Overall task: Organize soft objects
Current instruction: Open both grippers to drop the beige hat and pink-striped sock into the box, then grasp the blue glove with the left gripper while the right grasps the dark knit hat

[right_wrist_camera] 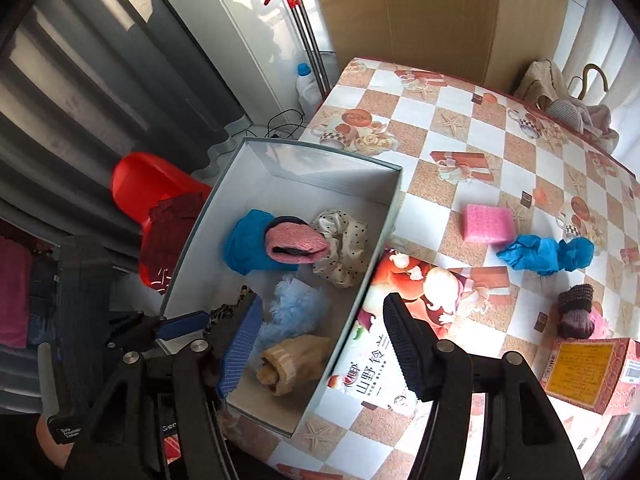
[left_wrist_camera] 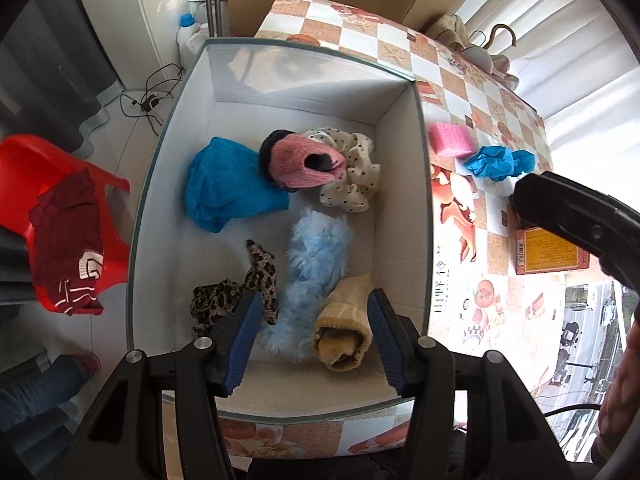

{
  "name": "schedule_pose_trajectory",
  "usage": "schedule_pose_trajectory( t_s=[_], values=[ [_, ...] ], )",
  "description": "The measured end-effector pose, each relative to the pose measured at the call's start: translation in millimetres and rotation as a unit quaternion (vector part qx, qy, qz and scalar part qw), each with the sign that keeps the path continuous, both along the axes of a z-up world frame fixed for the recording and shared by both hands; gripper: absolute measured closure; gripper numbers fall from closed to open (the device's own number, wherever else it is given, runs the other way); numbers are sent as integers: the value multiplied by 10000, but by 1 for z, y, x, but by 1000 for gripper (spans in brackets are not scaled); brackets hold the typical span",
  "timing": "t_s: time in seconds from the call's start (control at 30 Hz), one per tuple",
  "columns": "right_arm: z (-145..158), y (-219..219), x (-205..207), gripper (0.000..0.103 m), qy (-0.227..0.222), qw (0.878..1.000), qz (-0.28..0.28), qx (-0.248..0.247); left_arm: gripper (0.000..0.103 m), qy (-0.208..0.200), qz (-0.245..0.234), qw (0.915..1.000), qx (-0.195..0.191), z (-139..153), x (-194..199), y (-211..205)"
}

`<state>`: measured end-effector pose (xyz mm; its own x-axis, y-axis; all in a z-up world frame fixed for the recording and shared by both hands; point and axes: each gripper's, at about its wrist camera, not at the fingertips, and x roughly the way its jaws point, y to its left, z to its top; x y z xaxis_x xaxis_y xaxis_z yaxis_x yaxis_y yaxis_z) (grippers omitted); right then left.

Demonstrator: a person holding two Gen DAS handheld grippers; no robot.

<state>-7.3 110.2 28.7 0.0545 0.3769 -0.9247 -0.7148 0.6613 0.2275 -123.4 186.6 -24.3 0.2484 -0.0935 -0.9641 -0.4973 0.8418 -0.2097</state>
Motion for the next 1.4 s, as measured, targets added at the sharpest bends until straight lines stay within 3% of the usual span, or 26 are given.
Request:
schedule_pose_trajectory(
  t_s=[0.17,0.33,0.47,0.57,0.7,0.77,0.83,0.87,0.93,1.07,1.23,1.3,1.4],
  values=[
    [5,-83,43,39,-323,9944,-954,-308,37,-330,-1008,9944,22,21,71,-45],
    [11,-175,96,39,-339,9802,-1885,-507,24,-435,-2311,9711,396,19,171,-110],
    [2,-214,140,39,56,9783,-1861,-906,24,-150,-3098,9490,560,-12,251,-150],
    [-5,-234,160,39,244,9737,-1977,-1111,24,96,-3405,9360,884,-39,292,-170],
    [-2,-261,160,39,470,9667,-2433,-636,24,269,-3764,9204,1022,-70,319,-195],
    [-7,-263,155,39,575,9675,-2383,-624,25,418,-4044,9061,1166,-89,326,-211],
    [-9,-257,155,39,528,9740,-2067,-766,62,666,-4251,8950,1176,-109,330,-219],
    [-8,-251,156,39,448,9779,-1849,-864,92,852,-4213,8967,1054,-117,330,-217],
    [-7,-241,164,39,345,9837,-1457,-996,92,802,-3985,9099,825,-116,327,-208],
    [-27,-225,197,39,768,9840,-1177,-1091,93,524,-3422,9370,473,-93,304,-178],
    [-86,-185,230,39,1783,9641,-771,-1812,93,423,-2071,9770,-274,-68,254,-122],
    [-108,-165,234,39,1811,9557,-484,-2269,93,334,-1654,9836,-638,-63,231,-110],
    [-141,-143,237,39,2037,9388,-281,-2765,93,79,-1261,9854,-1145,-54,206,-102]
  ],
)
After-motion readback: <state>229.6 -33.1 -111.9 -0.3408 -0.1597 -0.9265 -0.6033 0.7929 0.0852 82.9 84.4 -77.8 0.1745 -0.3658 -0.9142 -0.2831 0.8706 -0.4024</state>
